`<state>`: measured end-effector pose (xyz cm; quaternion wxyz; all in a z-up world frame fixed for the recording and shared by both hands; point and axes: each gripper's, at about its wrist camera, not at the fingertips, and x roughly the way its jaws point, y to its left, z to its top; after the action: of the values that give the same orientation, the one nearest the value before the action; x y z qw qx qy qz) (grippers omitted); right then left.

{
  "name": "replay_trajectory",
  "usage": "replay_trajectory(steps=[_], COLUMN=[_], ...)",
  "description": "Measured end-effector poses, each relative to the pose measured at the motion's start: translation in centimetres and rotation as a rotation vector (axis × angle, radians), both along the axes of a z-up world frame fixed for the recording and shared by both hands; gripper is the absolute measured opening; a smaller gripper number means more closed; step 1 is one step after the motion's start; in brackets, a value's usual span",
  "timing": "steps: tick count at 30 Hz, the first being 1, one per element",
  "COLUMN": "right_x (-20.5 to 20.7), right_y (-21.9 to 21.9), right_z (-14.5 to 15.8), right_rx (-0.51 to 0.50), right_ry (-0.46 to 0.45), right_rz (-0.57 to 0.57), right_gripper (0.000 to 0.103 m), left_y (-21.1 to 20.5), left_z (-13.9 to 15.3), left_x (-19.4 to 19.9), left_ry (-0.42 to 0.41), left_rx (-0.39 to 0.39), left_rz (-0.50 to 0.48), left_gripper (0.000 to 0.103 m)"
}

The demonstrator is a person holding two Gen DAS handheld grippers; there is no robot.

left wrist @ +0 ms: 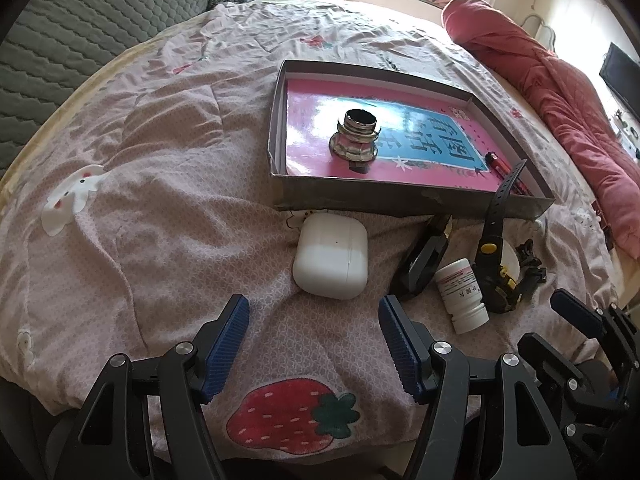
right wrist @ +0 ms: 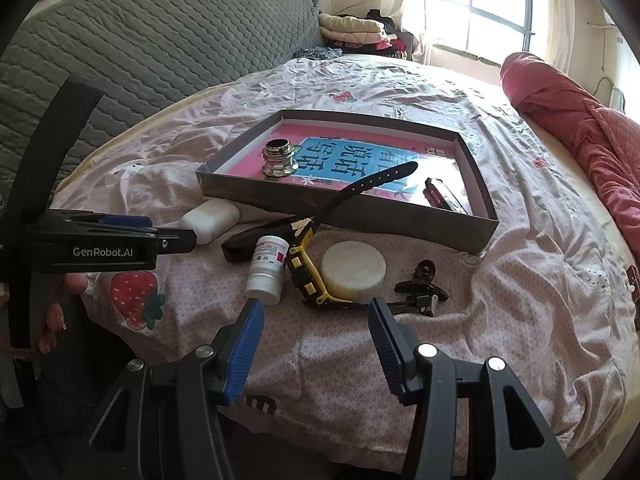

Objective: Organize rigid objects
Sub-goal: 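Grasp the white earbud case with the left gripper while the right grasps the yellow tape measure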

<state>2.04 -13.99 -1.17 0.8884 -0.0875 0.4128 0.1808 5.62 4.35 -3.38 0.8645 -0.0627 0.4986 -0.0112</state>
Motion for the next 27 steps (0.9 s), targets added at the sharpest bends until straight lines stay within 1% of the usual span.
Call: replay_trajectory(steps=[7, 12, 17, 27], right_x=[0.6, 0.7, 1.0, 1.6], right_y=[0.8, 1.4, 1.9, 2.1], right_z=[-0.6, -0.8, -1.2, -2.0], right_rx=[-0.031, -0.055, -0.081, -0.104], right_ry=[-0.012, -0.035, -0.038, -0.038], right_rz=[0.023, 0.042, 0.056, 0.065], right_gripper=[0.053, 0.048, 0.043, 0.040], left_y=[-0.3, -0.4, -0.5, -0.6], left_z=[-0.5, -0.8, -1.0, -1.3], left_x=[0.5, 0.8, 1.0, 1.6], left_ry=[0.003, 0.004, 0.003, 0.001], left_rx=[0.005, 0.008, 0.012, 0.024], left_rz=[-0.003, -0.006, -0.007, -0.017], left_gripper=[0.069, 0.069, 0.069, 0.069])
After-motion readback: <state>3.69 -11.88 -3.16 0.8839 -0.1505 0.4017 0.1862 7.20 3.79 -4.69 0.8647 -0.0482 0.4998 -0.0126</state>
